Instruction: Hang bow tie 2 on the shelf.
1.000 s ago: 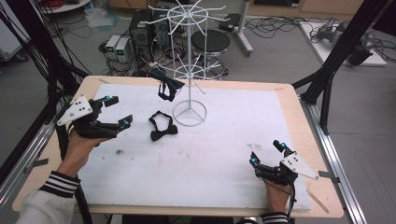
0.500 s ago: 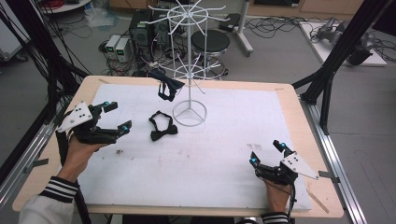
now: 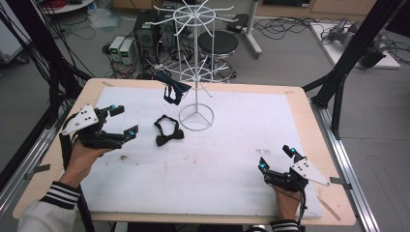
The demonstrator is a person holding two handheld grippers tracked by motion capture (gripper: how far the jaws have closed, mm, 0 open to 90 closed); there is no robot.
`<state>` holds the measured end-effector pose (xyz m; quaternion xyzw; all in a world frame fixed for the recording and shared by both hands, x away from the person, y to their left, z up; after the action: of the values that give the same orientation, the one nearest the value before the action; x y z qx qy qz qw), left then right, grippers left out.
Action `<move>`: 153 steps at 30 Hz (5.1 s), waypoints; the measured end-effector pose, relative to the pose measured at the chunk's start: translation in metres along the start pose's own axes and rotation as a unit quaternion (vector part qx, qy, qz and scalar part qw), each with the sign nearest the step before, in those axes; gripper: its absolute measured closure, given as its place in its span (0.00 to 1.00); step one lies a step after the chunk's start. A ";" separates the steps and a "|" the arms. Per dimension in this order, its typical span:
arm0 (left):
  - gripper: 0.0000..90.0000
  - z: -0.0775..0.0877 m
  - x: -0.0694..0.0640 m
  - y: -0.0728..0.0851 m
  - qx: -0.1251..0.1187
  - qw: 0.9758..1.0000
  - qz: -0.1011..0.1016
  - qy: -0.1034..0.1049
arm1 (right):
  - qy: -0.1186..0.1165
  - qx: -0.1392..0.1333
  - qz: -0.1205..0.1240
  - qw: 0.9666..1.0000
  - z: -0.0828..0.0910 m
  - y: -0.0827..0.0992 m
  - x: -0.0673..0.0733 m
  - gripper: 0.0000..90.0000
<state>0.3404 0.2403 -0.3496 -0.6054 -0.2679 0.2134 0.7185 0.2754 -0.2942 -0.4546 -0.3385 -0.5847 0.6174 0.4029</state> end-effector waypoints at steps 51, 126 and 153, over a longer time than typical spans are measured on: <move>0.24 -0.123 -0.020 0.021 0.286 0.947 -0.089 0.113 | -0.001 -0.004 -0.009 1.000 0.001 0.000 -0.002 0.04; 0.86 -0.131 -0.026 0.042 0.326 0.937 -0.060 0.107 | 0.001 -0.008 -0.008 1.000 0.002 0.000 -0.001 0.04; 0.86 -0.090 -0.035 0.005 0.165 0.982 0.001 0.093 | 0.002 -0.008 -0.005 1.000 0.001 0.000 -0.002 0.04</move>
<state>0.3715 0.1507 -0.3701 -0.4958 -0.1602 0.1976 0.8304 0.2754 -0.2963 -0.4547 -0.3400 -0.5907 0.6101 0.4040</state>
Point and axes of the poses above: each handheld gripper's, and its own axes: z roughly backward along the jaws, y roughly out of its underside, x roughly to its left, the point moved 2 cm from there along -z, roughly forward along the jaws, and after that the axes turned 3 degrees about -z, right-handed, at the moved point
